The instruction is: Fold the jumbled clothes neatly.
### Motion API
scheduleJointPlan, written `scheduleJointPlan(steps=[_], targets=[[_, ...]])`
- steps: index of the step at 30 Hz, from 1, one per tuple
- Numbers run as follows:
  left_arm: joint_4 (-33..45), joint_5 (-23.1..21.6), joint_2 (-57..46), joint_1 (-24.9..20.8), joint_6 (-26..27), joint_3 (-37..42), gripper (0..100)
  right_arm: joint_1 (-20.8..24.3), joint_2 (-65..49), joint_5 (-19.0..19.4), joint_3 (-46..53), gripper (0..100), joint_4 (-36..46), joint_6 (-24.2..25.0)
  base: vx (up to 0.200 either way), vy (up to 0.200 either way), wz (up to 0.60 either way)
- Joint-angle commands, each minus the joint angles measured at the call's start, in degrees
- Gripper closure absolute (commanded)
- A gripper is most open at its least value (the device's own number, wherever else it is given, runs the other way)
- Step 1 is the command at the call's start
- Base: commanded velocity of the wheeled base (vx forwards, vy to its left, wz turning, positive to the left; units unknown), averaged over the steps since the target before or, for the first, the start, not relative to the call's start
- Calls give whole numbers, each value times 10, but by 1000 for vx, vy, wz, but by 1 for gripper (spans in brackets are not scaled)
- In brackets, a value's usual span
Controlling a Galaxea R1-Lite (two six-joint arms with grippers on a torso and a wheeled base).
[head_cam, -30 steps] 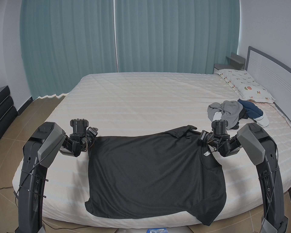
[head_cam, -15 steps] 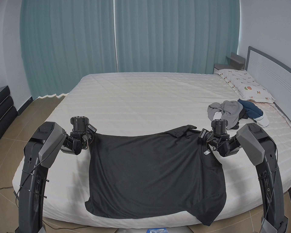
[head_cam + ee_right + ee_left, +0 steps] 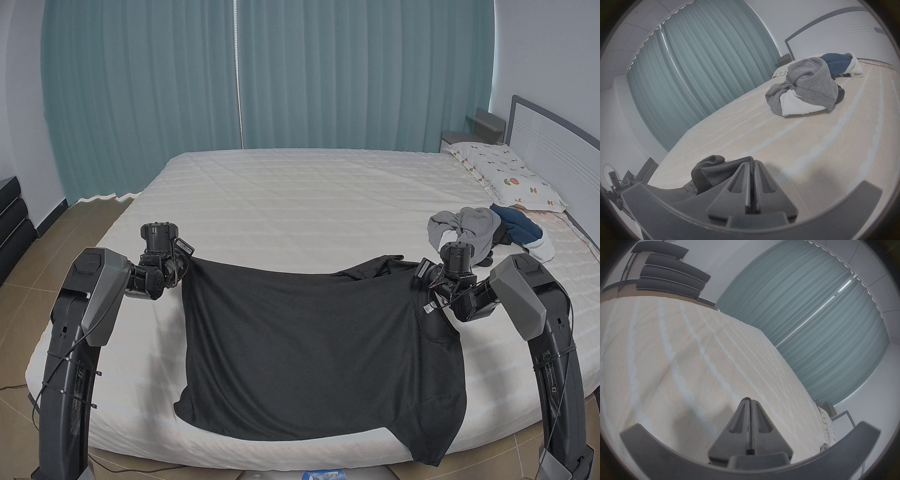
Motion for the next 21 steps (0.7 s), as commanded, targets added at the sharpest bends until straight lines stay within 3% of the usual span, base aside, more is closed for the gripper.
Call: scheduleJointPlan(steps=[1,8,9,21], targets=[[12,-1,20,6,3,-35,100,0,2,0,-2,100,-6,3,0,0,0],[-3,-6,27,4,13,-35,100,0,9,-7,-19,100,-20,28,0,0,0],[-11,-6,31,4,14,-35,100,0,11,-23,-22,100,-21,32,0,0,0],[-17,-17,43,3,12,-35,100,0,43,-35,-57,100,-21,33,0,0,0]])
